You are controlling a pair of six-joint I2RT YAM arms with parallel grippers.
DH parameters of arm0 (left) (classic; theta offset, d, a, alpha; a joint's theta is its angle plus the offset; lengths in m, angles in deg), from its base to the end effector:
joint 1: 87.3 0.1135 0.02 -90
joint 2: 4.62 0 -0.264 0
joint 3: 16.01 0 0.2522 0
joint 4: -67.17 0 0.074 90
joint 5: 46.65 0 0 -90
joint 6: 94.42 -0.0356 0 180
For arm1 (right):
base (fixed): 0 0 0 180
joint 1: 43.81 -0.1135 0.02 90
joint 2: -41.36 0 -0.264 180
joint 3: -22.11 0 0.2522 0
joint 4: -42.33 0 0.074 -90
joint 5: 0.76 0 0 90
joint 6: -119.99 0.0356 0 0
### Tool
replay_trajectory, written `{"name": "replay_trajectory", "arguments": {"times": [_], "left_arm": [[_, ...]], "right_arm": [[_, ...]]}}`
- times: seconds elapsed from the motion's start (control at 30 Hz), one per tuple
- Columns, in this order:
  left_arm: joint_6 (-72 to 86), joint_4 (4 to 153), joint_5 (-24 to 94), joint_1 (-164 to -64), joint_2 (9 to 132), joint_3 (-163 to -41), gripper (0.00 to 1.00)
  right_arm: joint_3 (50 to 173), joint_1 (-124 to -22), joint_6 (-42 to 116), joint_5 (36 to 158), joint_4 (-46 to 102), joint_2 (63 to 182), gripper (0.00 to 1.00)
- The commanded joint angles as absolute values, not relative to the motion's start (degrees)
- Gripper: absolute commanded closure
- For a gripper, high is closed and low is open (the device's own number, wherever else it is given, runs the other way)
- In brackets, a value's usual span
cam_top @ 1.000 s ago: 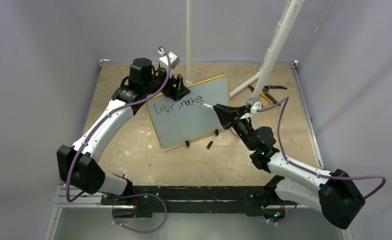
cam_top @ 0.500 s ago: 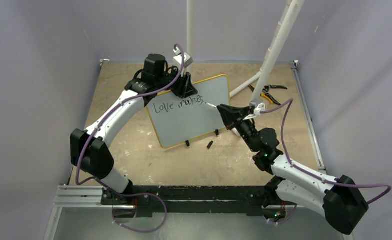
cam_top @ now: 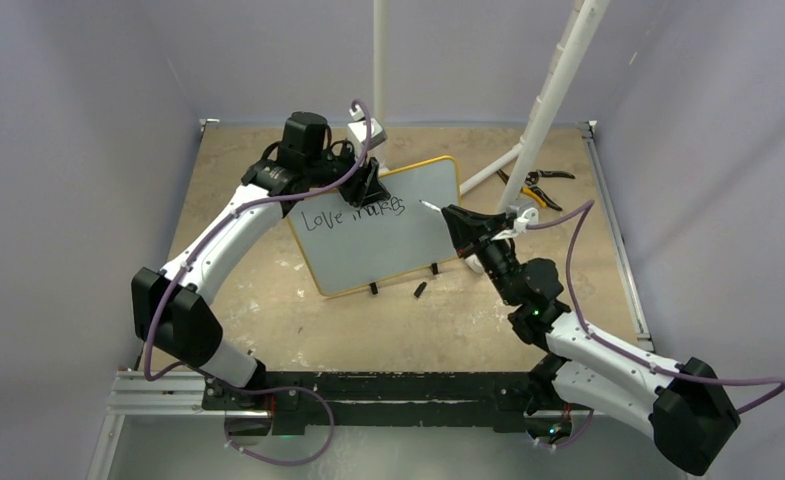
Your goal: Write a sentence on the whiteboard
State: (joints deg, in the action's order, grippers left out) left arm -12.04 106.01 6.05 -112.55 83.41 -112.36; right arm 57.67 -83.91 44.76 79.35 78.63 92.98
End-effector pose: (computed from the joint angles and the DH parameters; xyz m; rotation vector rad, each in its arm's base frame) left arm 0.3061 -0.1682 0.3619 0.9639 1.8637 -0.8675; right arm 0.1575 0.1247 0.2884 -0.1223 1.2495 0.7278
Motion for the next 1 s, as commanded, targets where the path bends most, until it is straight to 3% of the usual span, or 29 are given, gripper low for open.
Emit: {"name": "replay_trajectory", "arguments": {"times": [0.0,0.97], "left_arm": [[-14.56,109.81,4.59,-112.76,82.10,-111.16,1.00],[-13.92,108.66,5.12,-112.70,82.83,-110.64,1.00]], "right_arm": [[60.73,-83.71,42.67,77.11,79.49,94.69,1.00],[62.58,-83.71,41.77,75.71,80.94,100.94,1.00]]}}
